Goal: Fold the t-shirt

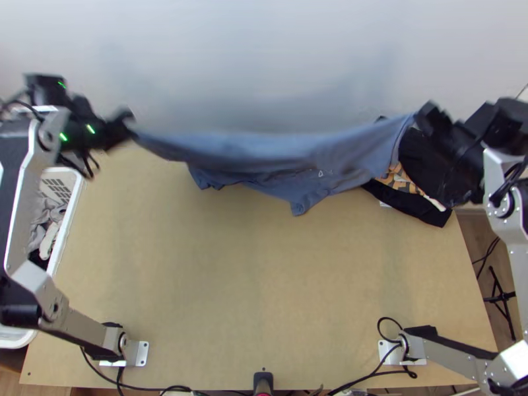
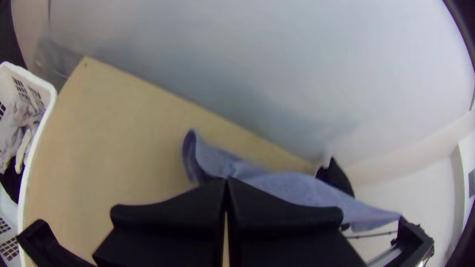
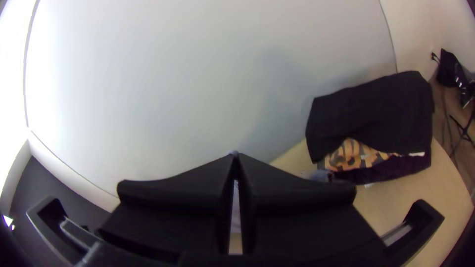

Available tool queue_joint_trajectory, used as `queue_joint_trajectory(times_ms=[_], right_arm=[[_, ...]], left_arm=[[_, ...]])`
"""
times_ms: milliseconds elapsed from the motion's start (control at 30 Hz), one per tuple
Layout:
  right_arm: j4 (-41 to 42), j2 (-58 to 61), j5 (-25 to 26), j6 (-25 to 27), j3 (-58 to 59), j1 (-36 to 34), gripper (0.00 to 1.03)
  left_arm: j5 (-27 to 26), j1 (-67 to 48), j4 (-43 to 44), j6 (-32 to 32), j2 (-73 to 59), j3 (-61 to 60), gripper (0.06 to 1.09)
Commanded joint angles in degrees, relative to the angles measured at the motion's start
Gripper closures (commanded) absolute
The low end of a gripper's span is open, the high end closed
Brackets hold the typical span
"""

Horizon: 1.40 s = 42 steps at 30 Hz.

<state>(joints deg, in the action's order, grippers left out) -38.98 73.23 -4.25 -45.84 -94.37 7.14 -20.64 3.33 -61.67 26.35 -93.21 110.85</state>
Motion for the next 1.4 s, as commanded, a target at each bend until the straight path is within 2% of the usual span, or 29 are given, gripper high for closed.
queue_joint_trajectory(times_ms=[0,200,367,533,567,600,700,733,900,1033,1267,1367], right_arm=[[-8.6,-2.7,-3.1,1.7,6.8,0.8,1.00],[-10.1,0.5,-3.7,2.7,7.0,-0.3,1.00],[-10.2,2.9,-3.0,4.4,6.4,-1.8,1.00],[-10.2,3.6,-2.9,5.2,6.2,-2.1,1.00],[-10.2,3.8,-2.9,5.2,6.1,-2.1,1.00],[-10.2,4.0,-2.9,5.2,6.0,-2.0,1.00],[-10.2,4.6,-2.9,5.2,5.6,-1.6,1.00],[-10.2,4.6,-2.9,5.2,5.5,-1.6,1.00],[-10.2,4.8,-2.9,5.6,5.3,-2.0,1.00],[-10.2,4.9,-2.9,6.0,5.6,-2.4,1.00],[-9.7,5.3,-2.9,6.2,6.1,-2.2,1.00],[-9.2,5.4,-2.9,6.1,6.0,-1.7,1.00]], left_arm=[[-6.3,-9.6,-11.5,-11.6,9.8,-25.2,1.05],[-7.4,-22.2,-10.8,-17.6,15.8,-43.2,1.05],[-6.2,-23.1,-12.6,-26.8,16.3,-50.7,1.05],[-3.4,-23.2,-8.6,-27.9,13.4,-55.1,1.04],[-3.4,-23.5,-8.3,-27.8,12.1,-55.6,0.98],[-3.4,-23.9,-7.8,-27.2,10.6,-55.8,0.82],[-3.5,-25.3,-8.2,-25.6,6.4,-57.1,0.21],[-3.4,-26.3,-8.2,-25.6,5.6,-57.6,0.11],[-4.2,-29.5,-6.7,-23.2,5.8,-55.8,0.11],[-4.2,-27.1,-5.2,-19.2,6.6,-51.2,0.11],[-4.1,-25.6,-6.1,-18.7,8.8,-50.9,0.11],[-3.6,-25.0,-5.6,-15.9,9.1,-51.1,0.11]])
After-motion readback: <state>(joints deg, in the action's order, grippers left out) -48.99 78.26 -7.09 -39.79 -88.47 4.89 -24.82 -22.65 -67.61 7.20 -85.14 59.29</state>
